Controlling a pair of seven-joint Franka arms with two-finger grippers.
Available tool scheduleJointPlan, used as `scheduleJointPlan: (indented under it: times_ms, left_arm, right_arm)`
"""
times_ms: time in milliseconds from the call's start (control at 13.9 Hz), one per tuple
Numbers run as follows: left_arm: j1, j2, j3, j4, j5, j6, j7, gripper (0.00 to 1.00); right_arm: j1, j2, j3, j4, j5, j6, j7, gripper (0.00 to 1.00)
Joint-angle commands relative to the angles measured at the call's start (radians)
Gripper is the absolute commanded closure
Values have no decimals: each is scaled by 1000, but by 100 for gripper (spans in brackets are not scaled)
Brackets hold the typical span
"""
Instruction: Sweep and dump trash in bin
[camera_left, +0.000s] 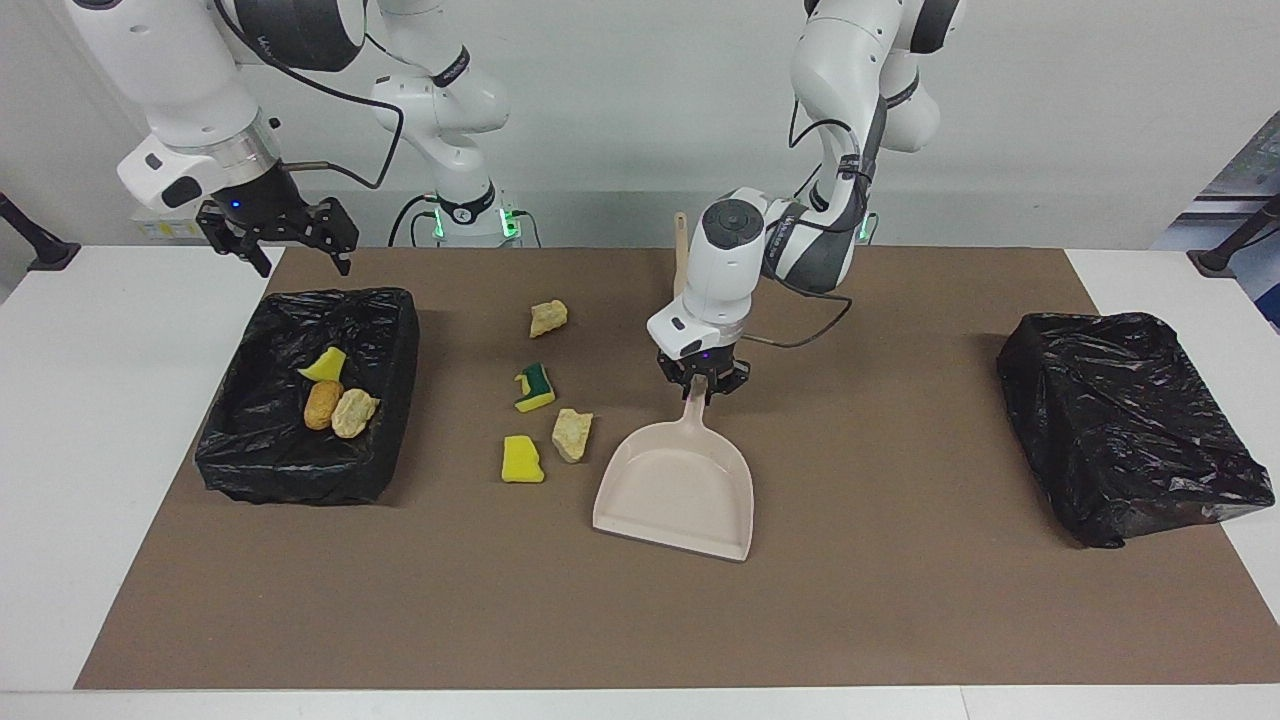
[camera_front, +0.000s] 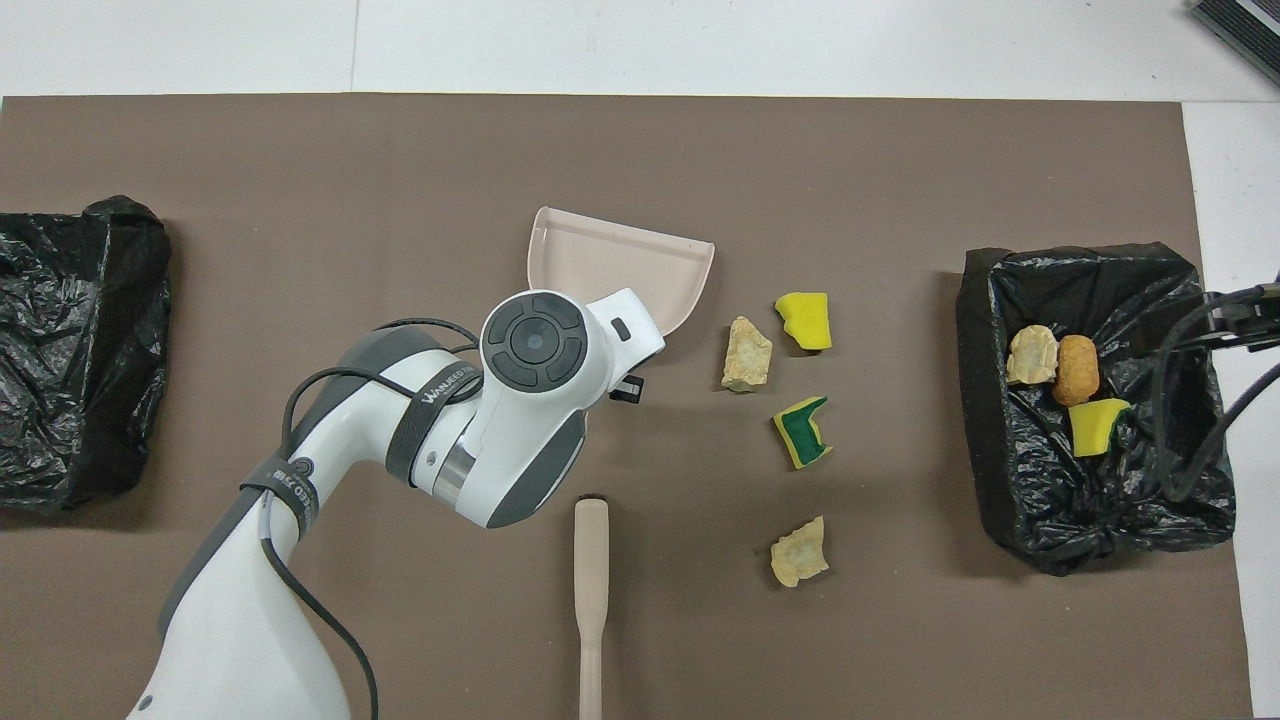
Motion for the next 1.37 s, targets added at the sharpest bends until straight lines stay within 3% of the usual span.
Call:
scheduleJointPlan:
  times_ms: [0, 360, 577, 865, 1298]
  left_arm:
    - [54, -41, 2, 13, 15, -54, 189, 83]
    - [149, -107, 2, 12, 15, -116, 512, 82]
    - [223, -149, 2, 10, 16, -189, 800, 83]
    - [276, -147, 2, 16, 80, -220, 1137, 85]
    - [365, -143, 2, 13, 88, -215, 1431, 100]
  right_arm:
    - [-4, -20, 4, -17, 17, 5, -6, 0]
    - [-4, -20, 4, -19, 17, 5, -6, 0]
    - [-4, -18, 4, -17, 17, 5, -6, 0]
    - [-4, -20, 4, -17, 17, 5, -6, 0]
    - [-4, -20, 4, -19, 17, 5, -6, 0]
